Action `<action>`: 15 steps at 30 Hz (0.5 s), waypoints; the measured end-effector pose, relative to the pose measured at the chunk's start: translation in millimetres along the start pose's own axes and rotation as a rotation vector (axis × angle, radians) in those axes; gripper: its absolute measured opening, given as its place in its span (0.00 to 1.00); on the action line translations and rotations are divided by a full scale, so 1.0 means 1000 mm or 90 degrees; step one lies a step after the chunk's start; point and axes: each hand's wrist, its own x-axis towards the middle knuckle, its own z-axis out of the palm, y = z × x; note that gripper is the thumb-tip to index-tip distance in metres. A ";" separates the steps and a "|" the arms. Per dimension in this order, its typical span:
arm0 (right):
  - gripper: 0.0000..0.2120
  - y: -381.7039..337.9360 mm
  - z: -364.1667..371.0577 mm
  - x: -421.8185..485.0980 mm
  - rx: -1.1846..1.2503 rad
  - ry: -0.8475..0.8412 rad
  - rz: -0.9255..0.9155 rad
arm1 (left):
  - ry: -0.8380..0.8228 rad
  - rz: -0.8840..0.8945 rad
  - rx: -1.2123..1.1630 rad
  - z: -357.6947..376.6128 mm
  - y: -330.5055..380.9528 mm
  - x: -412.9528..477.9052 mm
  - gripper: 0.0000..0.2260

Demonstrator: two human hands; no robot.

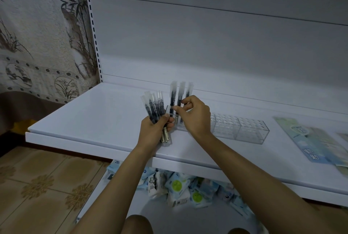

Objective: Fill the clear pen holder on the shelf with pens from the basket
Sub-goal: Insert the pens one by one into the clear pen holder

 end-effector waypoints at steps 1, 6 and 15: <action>0.13 0.001 0.000 -0.001 0.002 0.001 -0.003 | 0.001 0.001 0.000 0.000 0.000 0.000 0.06; 0.08 0.002 0.000 -0.003 0.001 0.001 -0.010 | 0.005 0.008 0.011 0.001 0.000 -0.001 0.06; 0.06 -0.002 0.000 -0.001 -0.021 -0.011 0.021 | 0.004 0.005 -0.005 0.001 0.002 -0.002 0.06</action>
